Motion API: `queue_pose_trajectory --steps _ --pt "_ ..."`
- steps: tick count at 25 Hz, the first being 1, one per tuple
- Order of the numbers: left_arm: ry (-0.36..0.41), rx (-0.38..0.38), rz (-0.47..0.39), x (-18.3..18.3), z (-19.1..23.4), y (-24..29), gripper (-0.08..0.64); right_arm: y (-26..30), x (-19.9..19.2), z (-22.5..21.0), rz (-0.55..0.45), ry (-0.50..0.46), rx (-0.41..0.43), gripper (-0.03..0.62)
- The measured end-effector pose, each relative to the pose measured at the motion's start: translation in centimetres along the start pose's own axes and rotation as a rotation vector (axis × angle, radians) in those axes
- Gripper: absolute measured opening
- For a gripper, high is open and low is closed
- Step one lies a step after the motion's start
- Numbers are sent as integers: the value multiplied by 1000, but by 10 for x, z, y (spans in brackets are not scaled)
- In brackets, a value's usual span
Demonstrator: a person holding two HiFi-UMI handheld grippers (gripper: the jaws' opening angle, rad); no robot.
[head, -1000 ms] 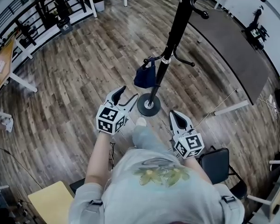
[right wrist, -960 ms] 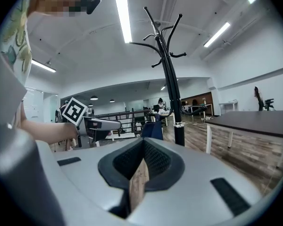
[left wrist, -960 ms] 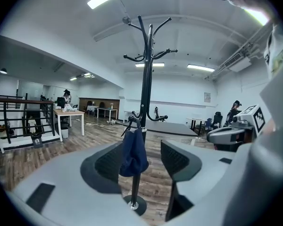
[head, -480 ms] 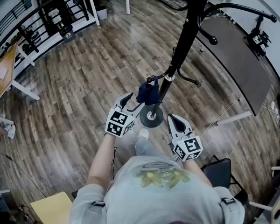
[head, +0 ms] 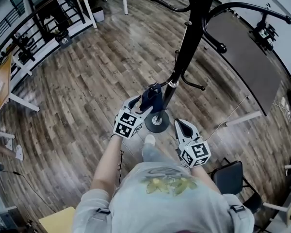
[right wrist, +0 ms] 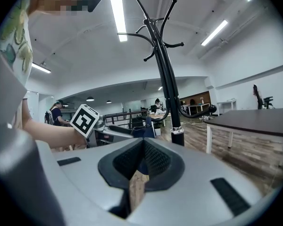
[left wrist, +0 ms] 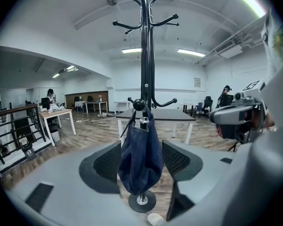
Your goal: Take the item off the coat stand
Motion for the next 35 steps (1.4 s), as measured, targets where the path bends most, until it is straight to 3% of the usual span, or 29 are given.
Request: queue_pose_trajectory --steps 14,15,16,18,26,35 --pt "-14 -47 42 -18 8 27 262 22 -3 -5 26 4 -9 6" --pt "-18 -32 32 -17 8 25 205 23 -2 -4 27 3 -9 6" --pt "-22 -14 20 -17 9 24 97 23 -2 -4 29 1 -10 6" --pt "-29 -2 4 -17 9 23 34 24 -1 -4 31 0 -13 6" --pt "-44 -30 1 -17 8 25 31 28 -6 -10 40 24 -19 6" --pt "-8 -5 -7 -10 7 17 29 34 -12 -15 46 65 -23 6"
Point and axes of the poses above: the fingertips, and each gripper's own axes: y forward along the fingers, z to its left, x out of its top, the point moved 7 cm from there along -y, backward along the fingers, and after that the axes turned 5 degrees about y, right-handed, at the moved point
